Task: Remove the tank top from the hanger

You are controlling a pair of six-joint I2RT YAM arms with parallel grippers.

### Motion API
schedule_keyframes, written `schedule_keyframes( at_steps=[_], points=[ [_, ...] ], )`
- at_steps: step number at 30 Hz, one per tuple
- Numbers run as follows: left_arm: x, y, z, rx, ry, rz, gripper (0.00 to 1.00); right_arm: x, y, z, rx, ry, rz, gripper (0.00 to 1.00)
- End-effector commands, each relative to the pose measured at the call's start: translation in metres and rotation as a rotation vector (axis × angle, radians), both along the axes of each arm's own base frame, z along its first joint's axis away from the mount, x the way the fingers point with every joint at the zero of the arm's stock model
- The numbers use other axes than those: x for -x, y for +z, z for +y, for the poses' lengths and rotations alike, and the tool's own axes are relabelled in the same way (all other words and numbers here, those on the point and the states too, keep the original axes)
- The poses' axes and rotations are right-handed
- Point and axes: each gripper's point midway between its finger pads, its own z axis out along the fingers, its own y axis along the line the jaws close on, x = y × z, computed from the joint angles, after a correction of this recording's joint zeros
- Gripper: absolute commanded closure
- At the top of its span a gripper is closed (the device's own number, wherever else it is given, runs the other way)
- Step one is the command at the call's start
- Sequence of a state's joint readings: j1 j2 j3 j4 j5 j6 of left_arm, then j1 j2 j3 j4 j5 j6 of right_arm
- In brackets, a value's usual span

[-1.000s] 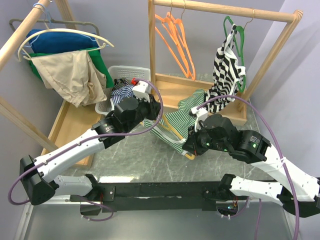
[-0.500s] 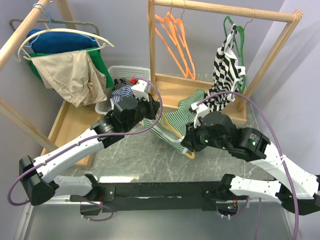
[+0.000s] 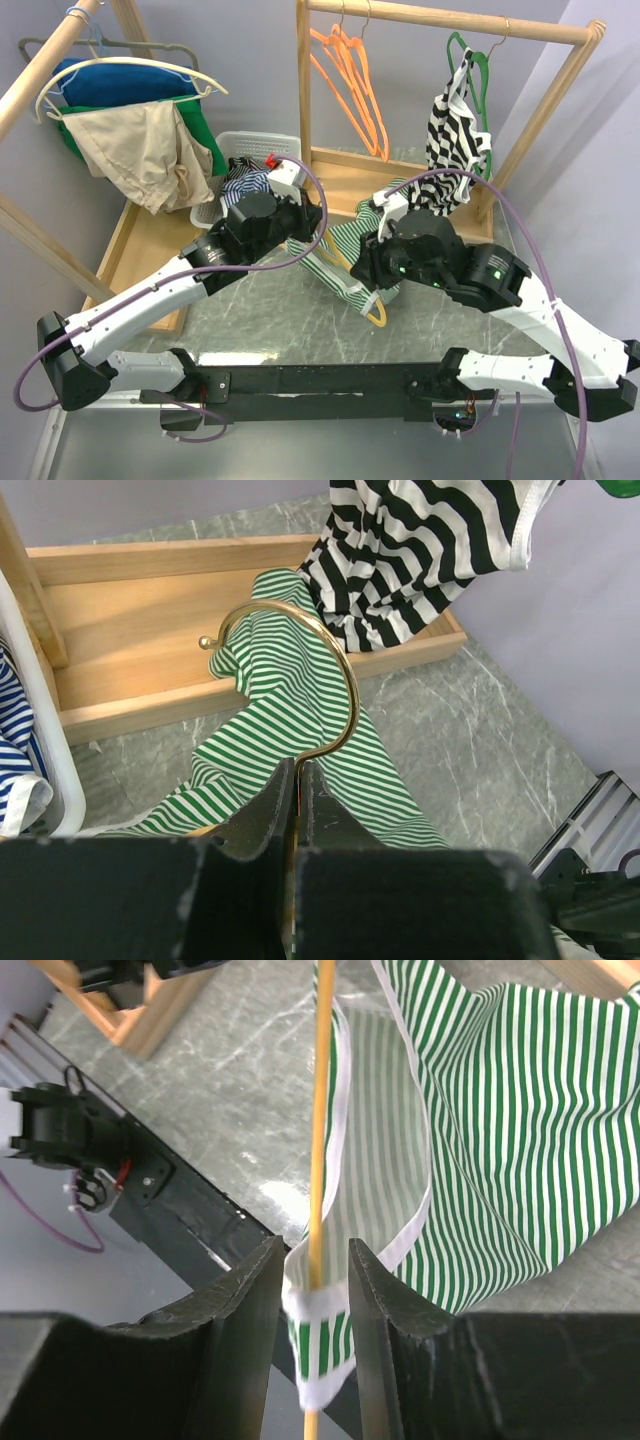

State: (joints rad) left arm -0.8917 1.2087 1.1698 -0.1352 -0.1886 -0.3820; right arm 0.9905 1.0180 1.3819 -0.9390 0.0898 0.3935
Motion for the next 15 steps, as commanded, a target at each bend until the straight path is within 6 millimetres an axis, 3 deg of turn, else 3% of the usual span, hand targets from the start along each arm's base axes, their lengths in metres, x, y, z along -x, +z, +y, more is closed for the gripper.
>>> schedule_keyframes(
  at_steps=[1, 15],
  points=[
    [0.002, 0.037, -0.003, 0.067, -0.017, -0.06, 0.99, -0.006, 0.017, -0.003, -0.029, -0.026, -0.051, 0.6],
    [-0.004, 0.032, -0.005, 0.042, 0.003, -0.051, 0.99, 0.024, 0.0, -0.032, -0.05, -0.03, 0.025, 0.57]
  ],
)
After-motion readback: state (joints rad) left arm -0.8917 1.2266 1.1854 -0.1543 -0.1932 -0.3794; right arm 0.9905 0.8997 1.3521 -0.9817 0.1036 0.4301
